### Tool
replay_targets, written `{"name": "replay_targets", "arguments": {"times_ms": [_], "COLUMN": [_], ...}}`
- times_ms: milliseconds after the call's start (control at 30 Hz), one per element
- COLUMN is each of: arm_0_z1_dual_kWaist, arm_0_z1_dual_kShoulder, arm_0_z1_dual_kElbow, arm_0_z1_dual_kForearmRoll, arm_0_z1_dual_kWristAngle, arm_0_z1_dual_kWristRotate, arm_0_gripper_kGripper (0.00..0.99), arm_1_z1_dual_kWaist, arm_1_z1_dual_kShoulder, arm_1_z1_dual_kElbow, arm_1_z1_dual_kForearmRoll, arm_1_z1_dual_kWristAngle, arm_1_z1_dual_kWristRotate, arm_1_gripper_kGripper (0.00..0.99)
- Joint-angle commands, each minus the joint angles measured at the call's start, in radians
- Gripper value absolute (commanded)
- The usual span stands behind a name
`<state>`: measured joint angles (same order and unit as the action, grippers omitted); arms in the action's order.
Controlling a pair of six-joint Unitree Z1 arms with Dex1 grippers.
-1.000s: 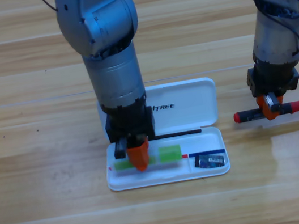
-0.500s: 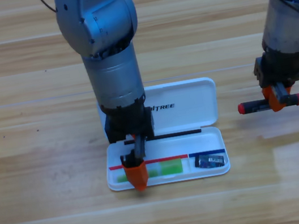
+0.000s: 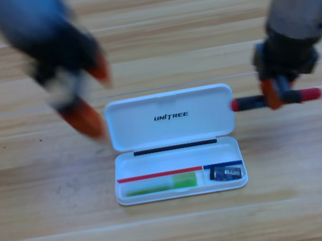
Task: Clean up eraser and pencils
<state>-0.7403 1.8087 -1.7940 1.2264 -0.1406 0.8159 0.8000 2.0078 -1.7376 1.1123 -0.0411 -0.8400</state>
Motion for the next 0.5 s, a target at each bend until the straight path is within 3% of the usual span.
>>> {"name": "replay_targets", "arguments": {"times_ms": [33, 133, 233, 500], "arm_0_z1_dual_kWaist": [0.349, 0.470, 0.526, 0.553], "arm_0_z1_dual_kShoulder": [-0.213, -0.210, -0.201, -0.184], "arm_0_z1_dual_kElbow": [0.110, 0.148, 0.193, 0.262], "arm_0_z1_dual_kForearmRoll": [0.011, 0.010, 0.008, -0.002], "arm_0_z1_dual_kWristAngle": [-0.093, -0.155, -0.169, -0.182], "arm_0_z1_dual_kWristRotate": [0.121, 0.203, 0.247, 0.298], "arm_0_gripper_kGripper": [0.990, 0.990, 0.990, 0.990], "arm_1_z1_dual_kWaist": [0.130, 0.150, 0.156, 0.183], "arm_1_z1_dual_kShoulder": [0.203, 0.276, 0.331, 0.397], "arm_1_z1_dual_kElbow": [-0.148, -0.232, -0.281, -0.353], "arm_1_z1_dual_kForearmRoll": [0.041, 0.053, 0.055, 0.055], "arm_1_z1_dual_kWristAngle": [0.015, 0.015, 0.014, 0.014], "arm_1_z1_dual_kWristRotate": [0.041, 0.055, 0.058, 0.062], "arm_1_gripper_kGripper": [0.000, 0.000, 0.000, 0.000]}}
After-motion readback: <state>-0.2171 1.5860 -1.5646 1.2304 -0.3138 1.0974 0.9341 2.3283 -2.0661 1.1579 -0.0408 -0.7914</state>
